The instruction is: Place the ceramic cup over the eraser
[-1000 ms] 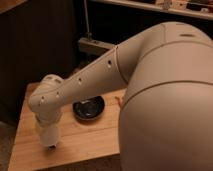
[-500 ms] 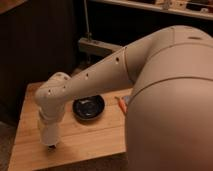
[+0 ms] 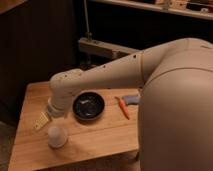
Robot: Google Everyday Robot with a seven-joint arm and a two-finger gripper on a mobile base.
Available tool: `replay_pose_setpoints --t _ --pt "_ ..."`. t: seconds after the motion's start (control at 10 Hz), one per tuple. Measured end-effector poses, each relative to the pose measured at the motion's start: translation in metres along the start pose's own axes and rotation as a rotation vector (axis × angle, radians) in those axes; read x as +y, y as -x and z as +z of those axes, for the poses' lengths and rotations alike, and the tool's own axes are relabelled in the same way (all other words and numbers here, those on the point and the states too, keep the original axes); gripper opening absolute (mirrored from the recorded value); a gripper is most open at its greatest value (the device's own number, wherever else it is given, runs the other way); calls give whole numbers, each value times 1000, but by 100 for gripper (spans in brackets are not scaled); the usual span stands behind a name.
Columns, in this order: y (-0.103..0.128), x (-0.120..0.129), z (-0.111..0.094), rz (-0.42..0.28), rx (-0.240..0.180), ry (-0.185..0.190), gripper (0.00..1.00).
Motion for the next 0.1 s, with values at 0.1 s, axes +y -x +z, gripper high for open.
replay_pose_setpoints --t 0.1 --pt "-1 -6 -2 15 -2 19 80"
